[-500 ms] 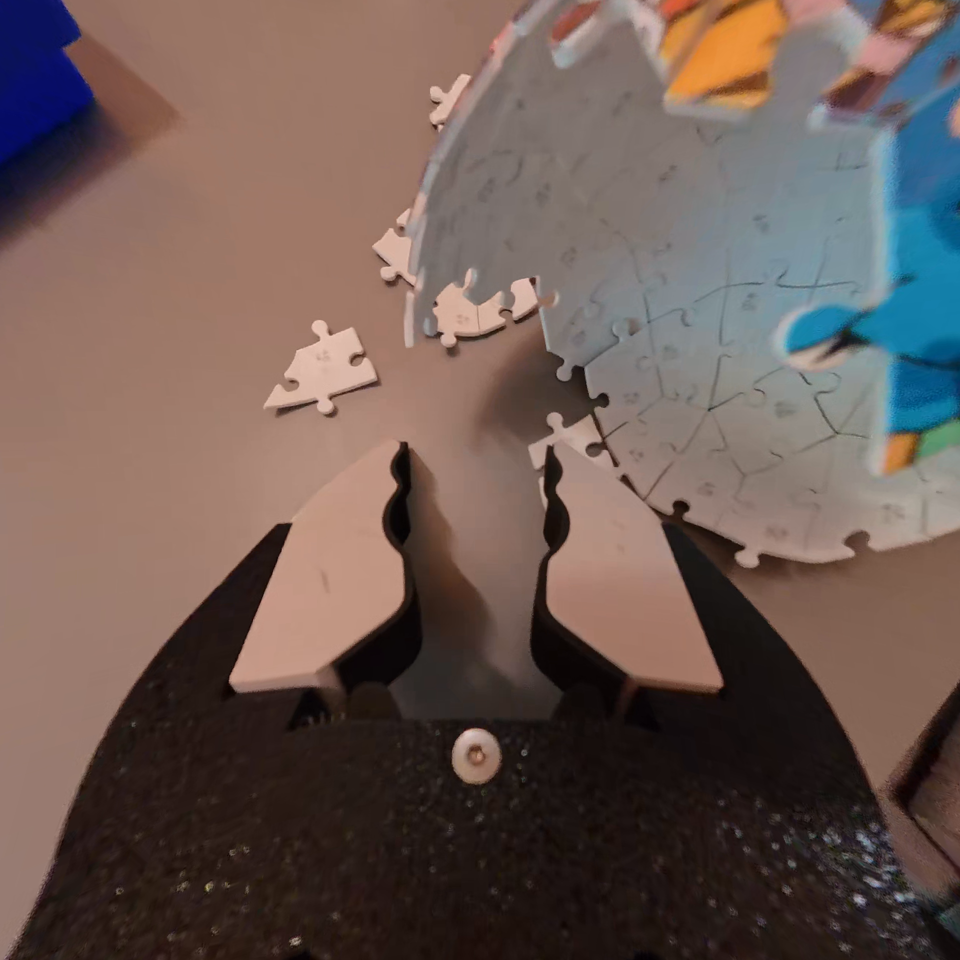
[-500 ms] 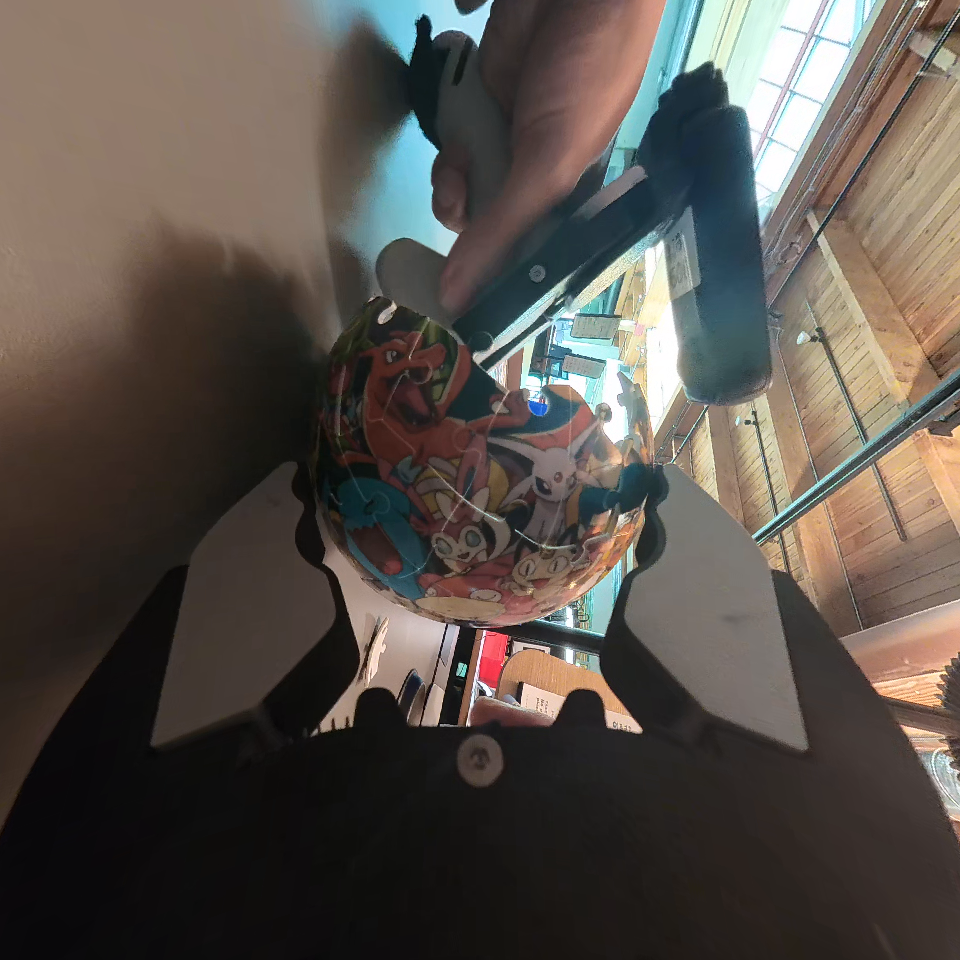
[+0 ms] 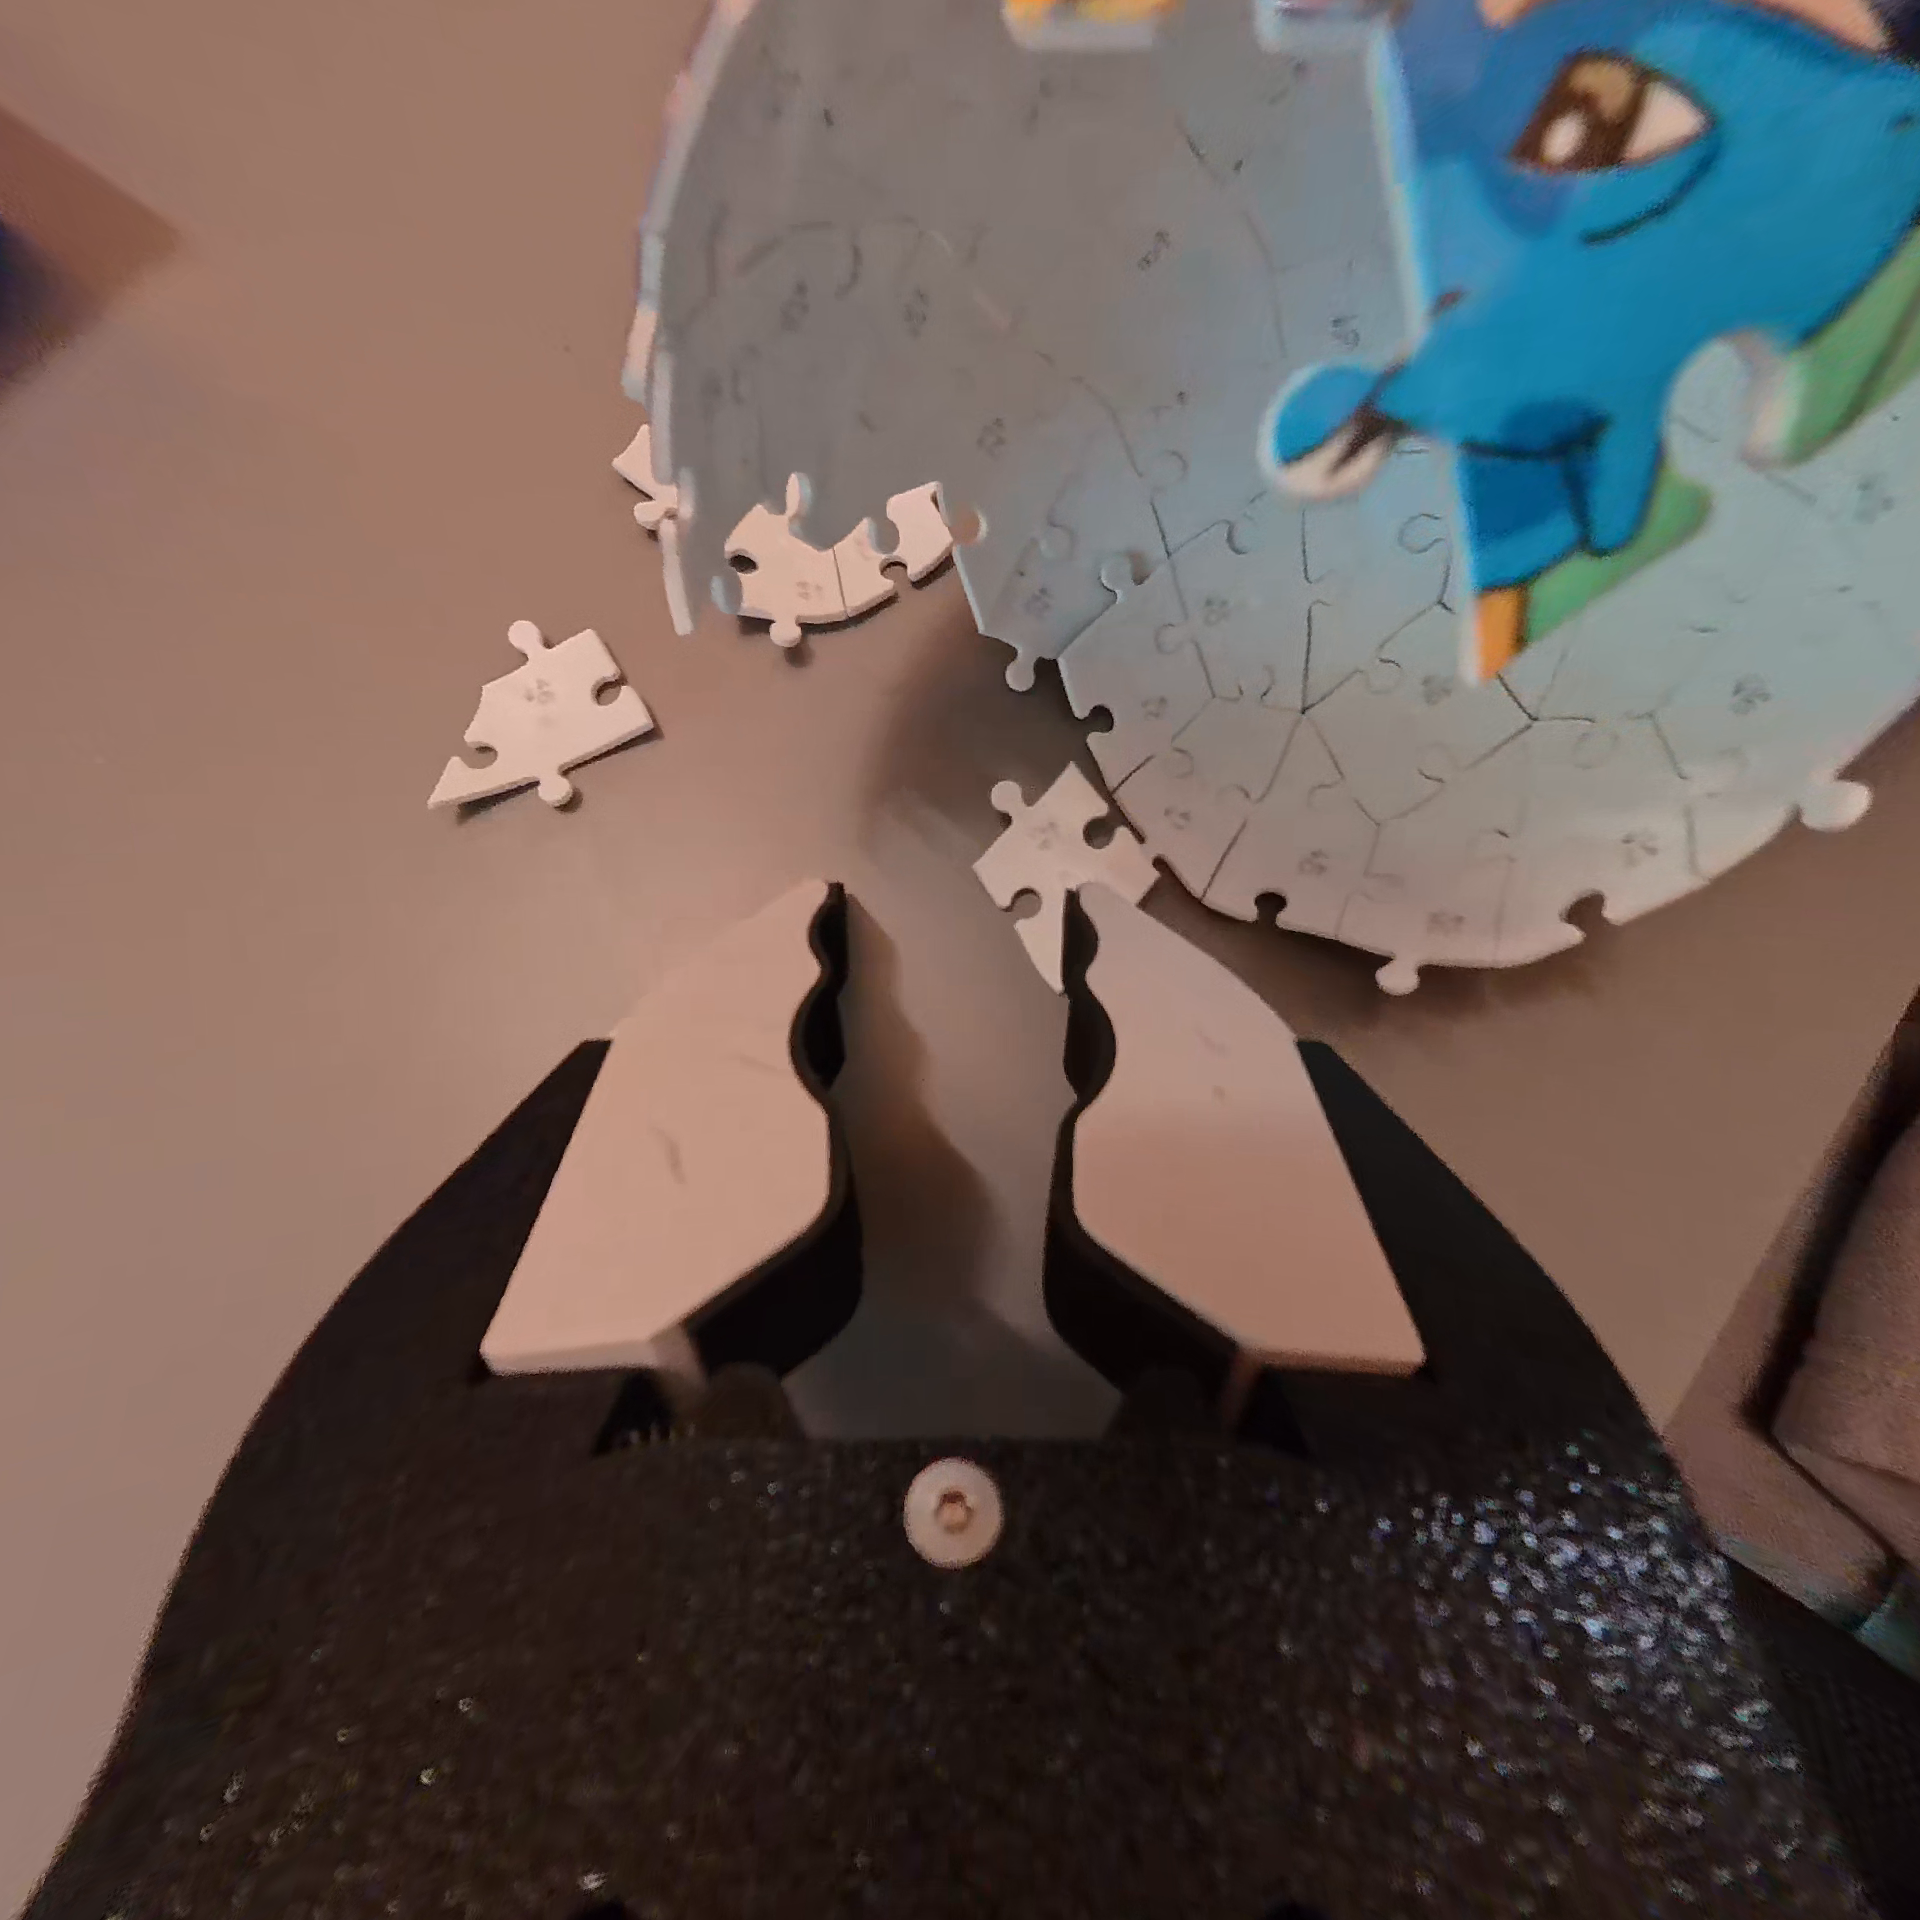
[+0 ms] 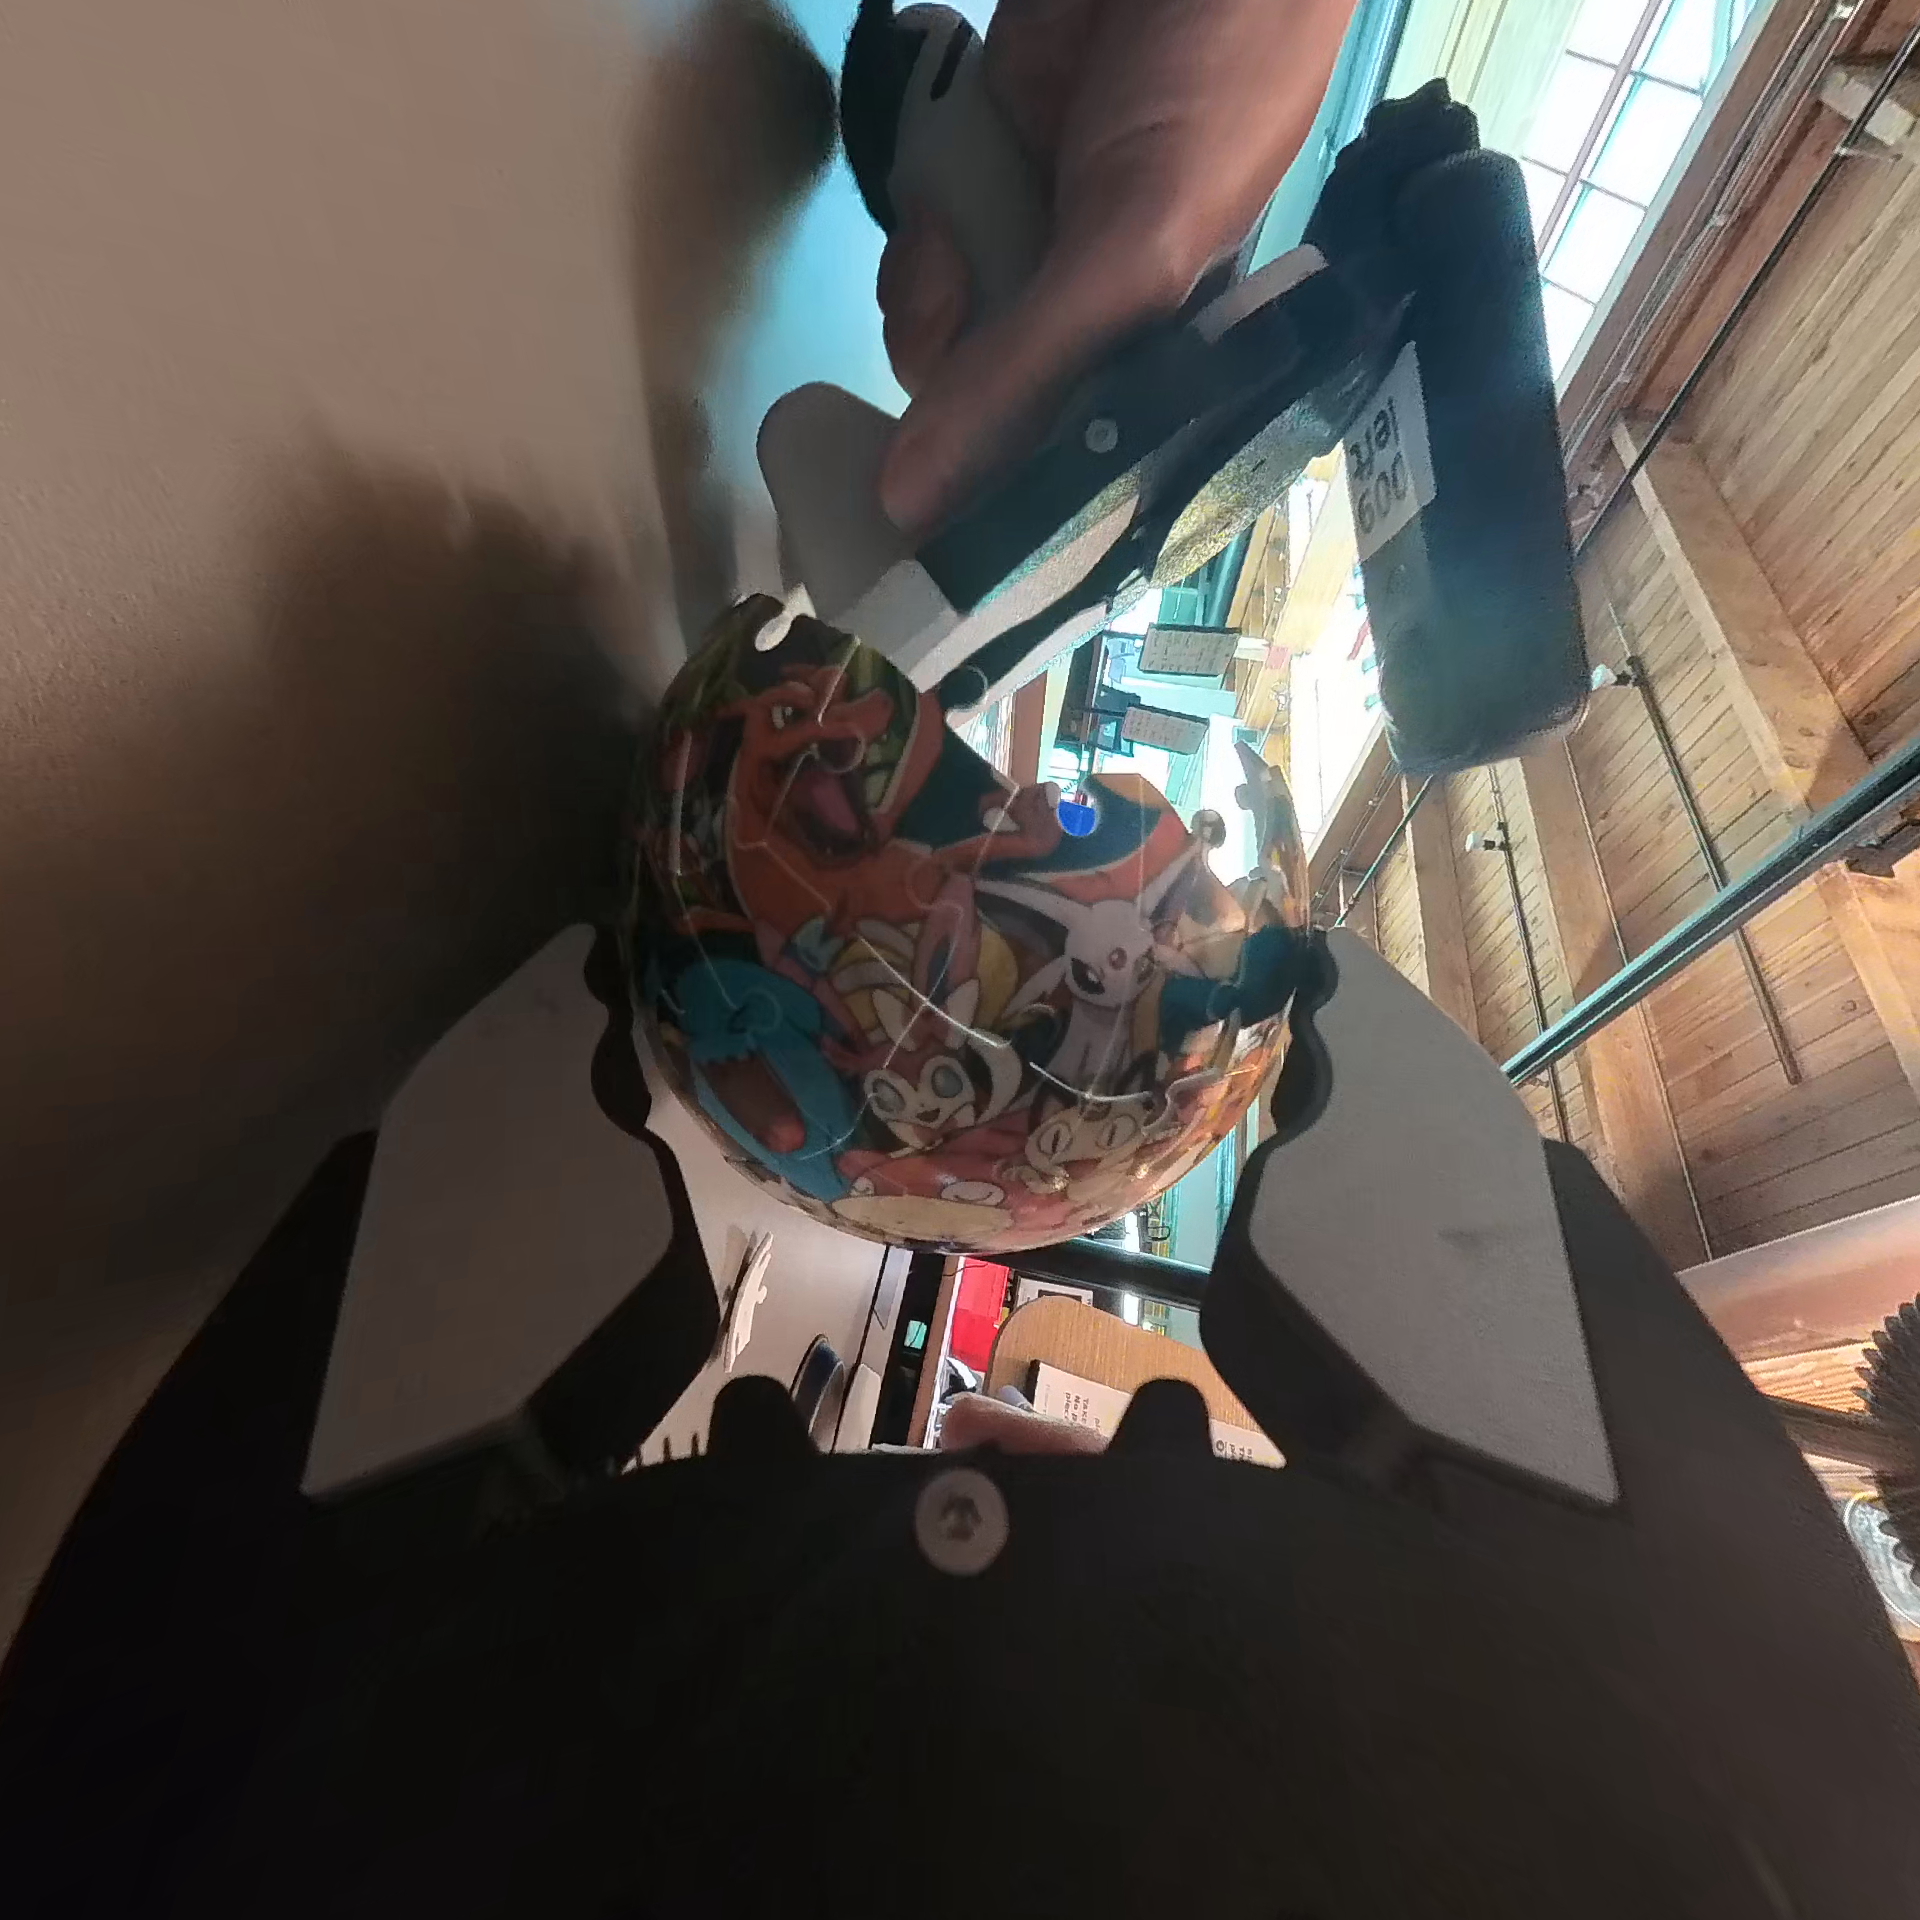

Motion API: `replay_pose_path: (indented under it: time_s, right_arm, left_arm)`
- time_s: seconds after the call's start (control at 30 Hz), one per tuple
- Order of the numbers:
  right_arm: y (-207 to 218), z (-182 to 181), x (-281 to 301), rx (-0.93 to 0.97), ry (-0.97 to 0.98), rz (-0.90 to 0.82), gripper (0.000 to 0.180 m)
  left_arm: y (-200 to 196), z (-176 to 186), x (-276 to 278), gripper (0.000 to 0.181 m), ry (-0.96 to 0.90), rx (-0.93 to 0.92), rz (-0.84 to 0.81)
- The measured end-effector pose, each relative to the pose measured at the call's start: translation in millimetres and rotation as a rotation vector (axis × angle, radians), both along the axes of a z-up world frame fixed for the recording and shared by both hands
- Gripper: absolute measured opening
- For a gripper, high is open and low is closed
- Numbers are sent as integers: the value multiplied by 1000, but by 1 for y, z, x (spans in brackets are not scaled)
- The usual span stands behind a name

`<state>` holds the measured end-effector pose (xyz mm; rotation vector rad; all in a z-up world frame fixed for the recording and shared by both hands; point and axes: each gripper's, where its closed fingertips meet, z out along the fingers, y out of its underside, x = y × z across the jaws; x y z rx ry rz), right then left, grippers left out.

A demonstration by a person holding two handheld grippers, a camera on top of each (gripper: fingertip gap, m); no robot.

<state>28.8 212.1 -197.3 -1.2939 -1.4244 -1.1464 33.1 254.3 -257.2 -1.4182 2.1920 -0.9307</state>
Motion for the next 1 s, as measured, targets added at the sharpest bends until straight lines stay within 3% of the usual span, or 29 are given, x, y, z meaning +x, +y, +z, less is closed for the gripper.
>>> replay_pose_path:
  time_s: [0.2, 0.47, 0.73, 1.0]
  right_arm:
    - [0, 0, 0, 1, 2, 0, 119]
    - [0, 0, 0, 2, 4, 0, 119]
    - [0, 0, 0, 2, 2, 0, 119]
    - [0, 0, 0, 3, 3, 0, 119]
  left_arm:
    - [-9, 9, -4, 33, -74, -7, -103]
    - [-15, -2, -7, 36, -25, 46, -160]
    - [-22, -1, -10, 24, -41, 71, -218]
    - [-23, 6, -15, 30, -54, 51, -229]
